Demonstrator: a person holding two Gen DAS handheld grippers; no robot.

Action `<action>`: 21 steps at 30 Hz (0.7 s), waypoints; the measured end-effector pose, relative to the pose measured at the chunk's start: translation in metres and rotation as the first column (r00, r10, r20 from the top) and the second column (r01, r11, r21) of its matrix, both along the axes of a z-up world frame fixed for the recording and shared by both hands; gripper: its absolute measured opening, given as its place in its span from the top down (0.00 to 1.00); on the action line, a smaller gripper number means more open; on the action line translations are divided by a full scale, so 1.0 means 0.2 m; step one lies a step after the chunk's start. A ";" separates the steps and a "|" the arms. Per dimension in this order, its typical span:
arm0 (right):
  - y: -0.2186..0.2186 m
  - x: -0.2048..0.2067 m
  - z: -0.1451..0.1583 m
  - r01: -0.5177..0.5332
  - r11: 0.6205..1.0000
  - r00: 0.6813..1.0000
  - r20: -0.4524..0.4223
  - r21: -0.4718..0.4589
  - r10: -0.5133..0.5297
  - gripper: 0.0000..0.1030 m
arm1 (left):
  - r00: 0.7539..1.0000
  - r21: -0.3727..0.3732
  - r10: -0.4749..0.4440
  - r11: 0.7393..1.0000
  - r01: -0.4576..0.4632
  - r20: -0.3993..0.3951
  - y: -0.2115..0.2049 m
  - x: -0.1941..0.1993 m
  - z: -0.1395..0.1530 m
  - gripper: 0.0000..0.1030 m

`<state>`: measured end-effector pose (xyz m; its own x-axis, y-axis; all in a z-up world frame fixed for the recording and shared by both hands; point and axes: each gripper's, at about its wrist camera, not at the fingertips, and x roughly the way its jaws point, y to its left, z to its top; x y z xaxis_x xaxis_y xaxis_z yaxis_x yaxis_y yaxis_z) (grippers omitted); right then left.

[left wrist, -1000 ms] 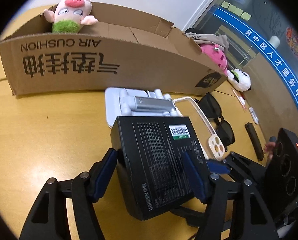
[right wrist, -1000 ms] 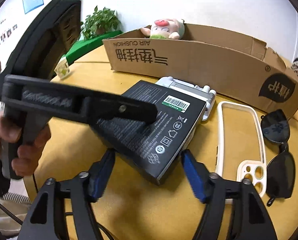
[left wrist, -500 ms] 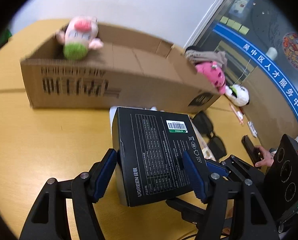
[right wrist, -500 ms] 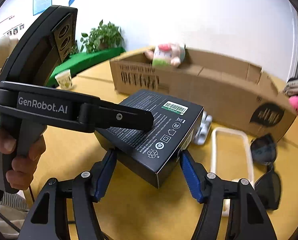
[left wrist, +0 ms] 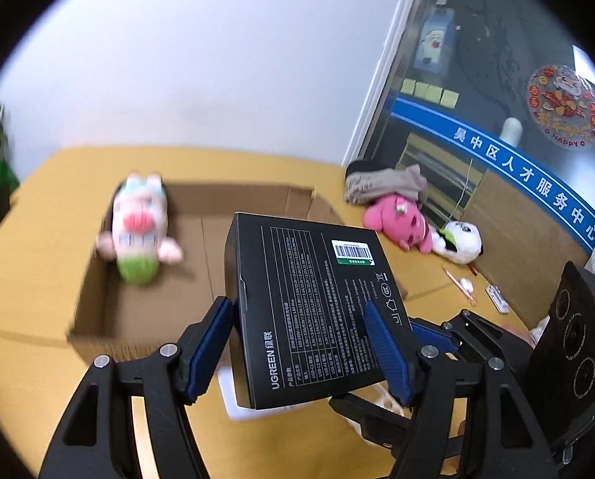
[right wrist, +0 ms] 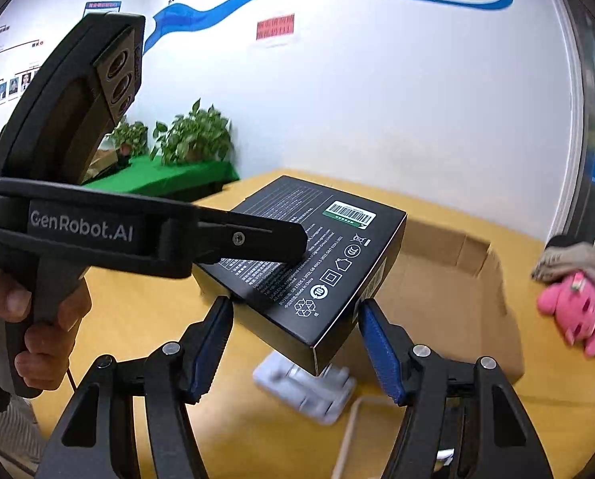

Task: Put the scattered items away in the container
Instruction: 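Lift the black UGREEN box with both tools and carry it over the cardboard box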

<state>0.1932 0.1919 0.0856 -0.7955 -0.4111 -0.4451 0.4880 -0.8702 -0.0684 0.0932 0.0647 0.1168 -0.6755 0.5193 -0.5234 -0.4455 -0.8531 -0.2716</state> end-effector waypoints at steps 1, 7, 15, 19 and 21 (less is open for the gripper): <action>0.00 -0.03 0.03 0.002 1.000 1.000 -0.012 -0.003 -0.002 0.32 | 1.000 -0.001 -0.002 1.000 0.002 -0.013 0.01 -0.03 0.03 0.35; 0.01 -0.19 0.18 0.012 1.000 0.998 -0.057 0.006 -0.012 0.33 | 0.996 -0.020 0.000 1.000 -0.002 -0.086 0.04 -0.16 0.19 0.35; 0.02 -0.45 0.35 0.013 1.000 0.995 -0.095 -0.006 -0.014 0.33 | 0.989 -0.019 0.007 1.000 -0.010 -0.147 0.04 -0.37 0.36 0.35; 0.02 -0.59 0.41 0.015 1.000 0.996 -0.086 -0.024 -0.017 0.33 | 0.990 -0.006 0.013 1.000 -0.014 -0.140 0.03 -0.53 0.39 0.34; 0.01 -0.68 0.43 0.016 0.999 0.997 -0.079 -0.028 -0.018 0.33 | 0.992 0.009 0.013 1.000 -0.012 -0.125 0.02 -0.62 0.39 0.34</action>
<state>0.0566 0.1946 0.1714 -0.8345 -0.4087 -0.3696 0.4675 -0.8802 -0.0823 -0.0303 0.0690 0.1947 -0.7416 0.5147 -0.4303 -0.4658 -0.8566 -0.2218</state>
